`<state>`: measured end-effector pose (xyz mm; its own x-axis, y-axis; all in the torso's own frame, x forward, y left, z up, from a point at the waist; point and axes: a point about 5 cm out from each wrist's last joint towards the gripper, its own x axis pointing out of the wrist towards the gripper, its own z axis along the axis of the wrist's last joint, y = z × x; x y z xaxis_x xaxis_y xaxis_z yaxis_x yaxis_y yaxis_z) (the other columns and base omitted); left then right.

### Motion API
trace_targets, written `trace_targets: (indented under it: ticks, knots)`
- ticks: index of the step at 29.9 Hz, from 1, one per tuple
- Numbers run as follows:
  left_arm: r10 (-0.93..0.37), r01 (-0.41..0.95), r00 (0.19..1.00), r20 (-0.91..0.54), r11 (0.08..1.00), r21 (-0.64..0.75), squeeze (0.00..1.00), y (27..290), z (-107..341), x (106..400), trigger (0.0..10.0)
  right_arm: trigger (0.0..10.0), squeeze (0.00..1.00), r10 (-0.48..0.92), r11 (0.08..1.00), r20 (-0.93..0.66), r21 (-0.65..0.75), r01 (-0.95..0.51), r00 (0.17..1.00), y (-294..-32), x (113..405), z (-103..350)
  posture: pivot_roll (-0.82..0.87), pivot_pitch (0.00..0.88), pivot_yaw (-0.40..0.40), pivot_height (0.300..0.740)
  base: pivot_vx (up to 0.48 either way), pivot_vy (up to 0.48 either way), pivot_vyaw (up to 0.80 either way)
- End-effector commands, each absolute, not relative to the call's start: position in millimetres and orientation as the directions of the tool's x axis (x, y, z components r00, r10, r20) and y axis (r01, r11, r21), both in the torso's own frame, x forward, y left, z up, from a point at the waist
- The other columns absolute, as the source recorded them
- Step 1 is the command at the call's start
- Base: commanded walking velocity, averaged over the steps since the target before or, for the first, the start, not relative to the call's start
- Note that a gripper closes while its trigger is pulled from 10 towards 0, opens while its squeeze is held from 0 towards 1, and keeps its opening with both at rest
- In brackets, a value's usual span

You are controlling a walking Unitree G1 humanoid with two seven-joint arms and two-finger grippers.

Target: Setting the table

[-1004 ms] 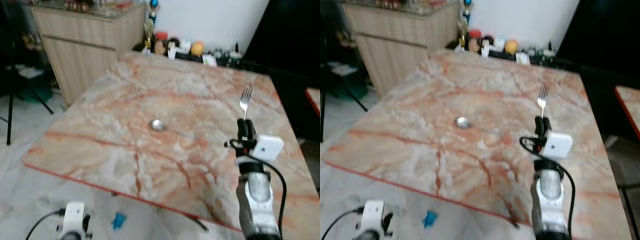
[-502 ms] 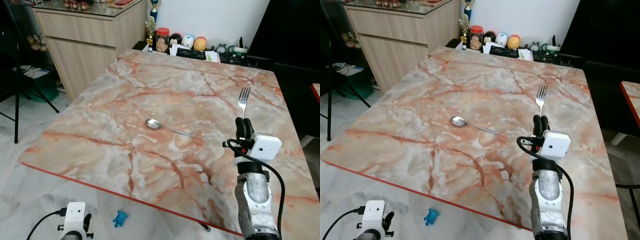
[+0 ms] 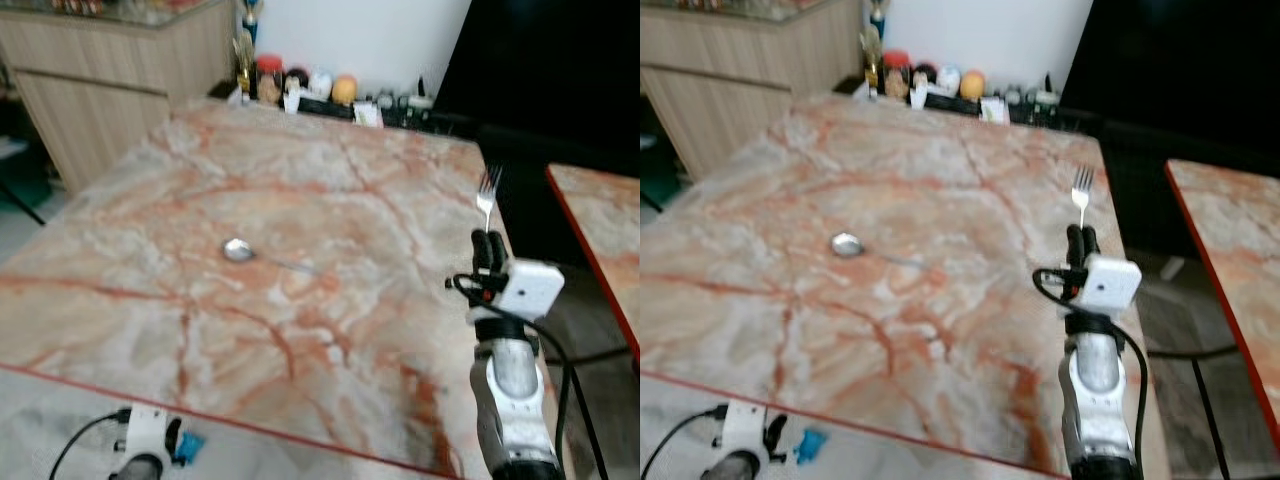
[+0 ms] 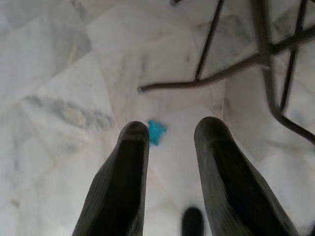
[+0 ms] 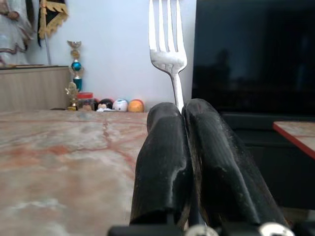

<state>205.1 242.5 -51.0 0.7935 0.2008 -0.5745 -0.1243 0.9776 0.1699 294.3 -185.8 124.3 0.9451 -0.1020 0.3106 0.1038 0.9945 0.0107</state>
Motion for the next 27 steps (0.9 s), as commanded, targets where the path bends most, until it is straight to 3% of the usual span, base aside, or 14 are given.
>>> trace_targets:
  ticks: [1, 5, 27]
  knots:
    - [0.189, -0.124, 0.787, -0.588, 0.981, 0.150, 0.00, 237.0, -55.4, 200.4, 10.0, 10.0, 0.00, -0.119, 0.992, 0.314, 0.008, 0.123, 0.942, -190.9, 293.2, 125.4, 0.13, 0.000, -0.056, 0.740, 0.000, -0.480, 0.00]
    - [0.189, -0.126, 0.787, -0.587, 0.981, 0.148, 0.00, 236.9, -55.6, 199.7, 10.0, 10.0, 0.00, -0.116, 0.993, 0.312, 0.007, 0.120, 0.943, -191.0, 293.2, 125.0, 0.13, 0.000, -0.057, 0.740, 0.000, -0.426, 0.00]
    - [0.190, -0.134, 0.787, -0.587, 0.981, 0.138, 0.00, 235.3, -57.2, 196.9, 10.0, 10.0, 0.00, -0.115, 0.993, 0.312, 0.001, 0.121, 0.943, -193.6, 295.7, 126.6, 0.13, 0.000, -0.067, 0.740, 0.000, -0.013, 0.00]
